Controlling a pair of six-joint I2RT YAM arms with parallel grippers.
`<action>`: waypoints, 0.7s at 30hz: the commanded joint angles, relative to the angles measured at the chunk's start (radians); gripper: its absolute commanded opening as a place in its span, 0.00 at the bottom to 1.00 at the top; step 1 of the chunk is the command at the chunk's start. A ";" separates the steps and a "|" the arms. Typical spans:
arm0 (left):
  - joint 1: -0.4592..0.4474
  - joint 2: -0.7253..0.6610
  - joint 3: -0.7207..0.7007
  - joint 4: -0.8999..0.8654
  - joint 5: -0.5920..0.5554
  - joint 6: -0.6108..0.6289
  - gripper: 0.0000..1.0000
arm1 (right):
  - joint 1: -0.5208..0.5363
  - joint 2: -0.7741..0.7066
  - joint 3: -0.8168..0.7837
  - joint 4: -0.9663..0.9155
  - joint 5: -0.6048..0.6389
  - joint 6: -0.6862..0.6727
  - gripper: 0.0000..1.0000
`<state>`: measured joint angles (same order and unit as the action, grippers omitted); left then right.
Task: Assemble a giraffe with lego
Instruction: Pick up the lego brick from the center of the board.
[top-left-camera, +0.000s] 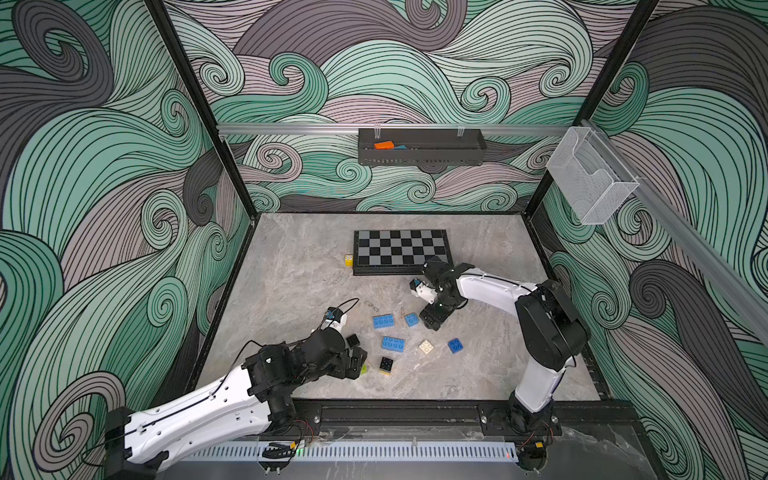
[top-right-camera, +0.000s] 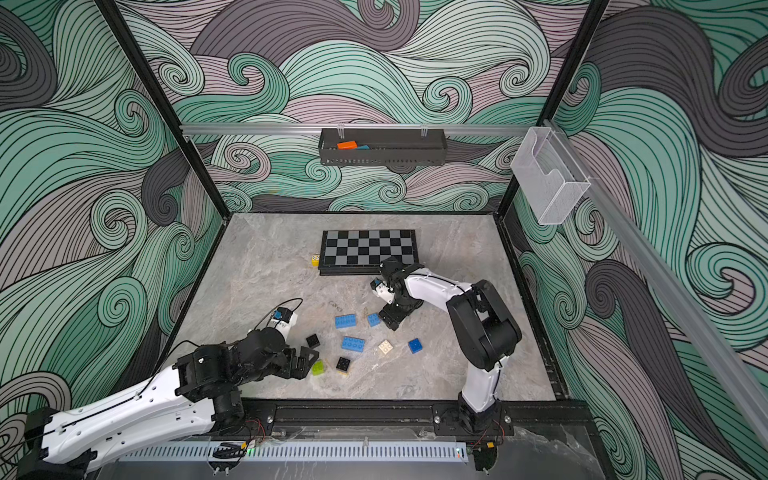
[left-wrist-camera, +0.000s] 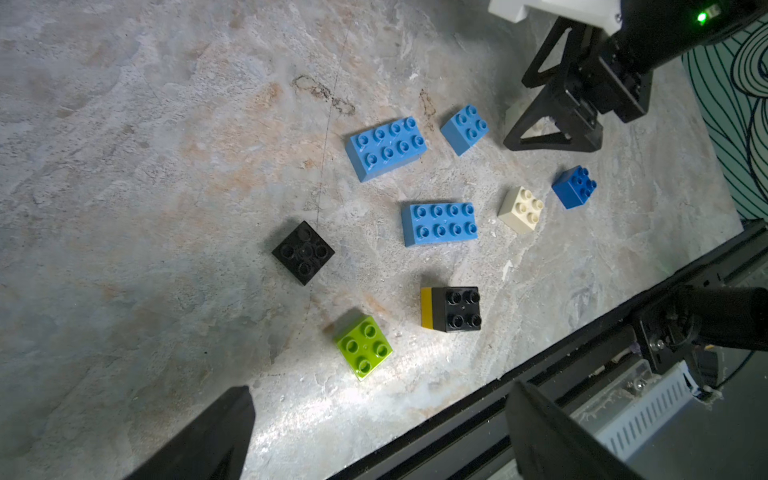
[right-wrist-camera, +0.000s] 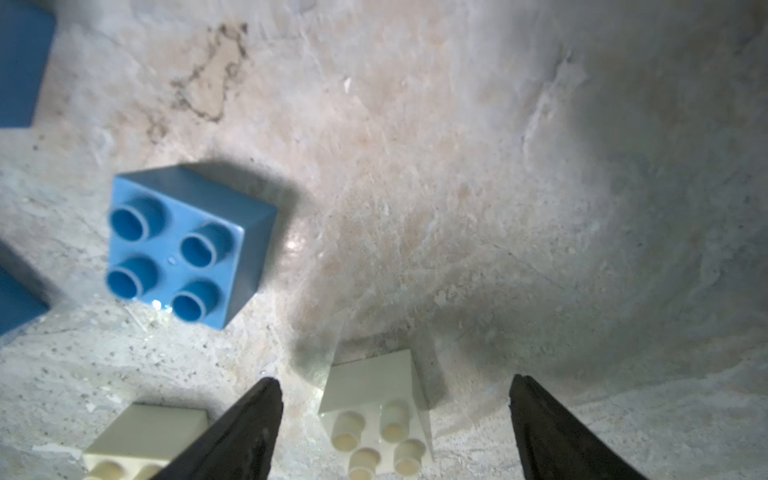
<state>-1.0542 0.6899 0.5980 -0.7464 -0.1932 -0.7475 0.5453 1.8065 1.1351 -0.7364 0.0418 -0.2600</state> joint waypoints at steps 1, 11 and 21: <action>0.003 0.053 0.079 -0.074 0.029 0.079 0.99 | -0.005 0.006 -0.002 0.015 -0.027 -0.016 0.81; -0.017 0.202 0.227 -0.085 0.025 0.162 0.99 | 0.004 -0.039 -0.045 0.015 -0.052 -0.010 0.68; -0.017 0.112 0.119 -0.068 0.045 0.120 0.99 | 0.020 -0.061 -0.069 0.034 -0.054 -0.016 0.64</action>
<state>-1.0630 0.8379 0.7334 -0.8242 -0.1532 -0.6151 0.5560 1.7412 1.0554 -0.7090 0.0059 -0.2710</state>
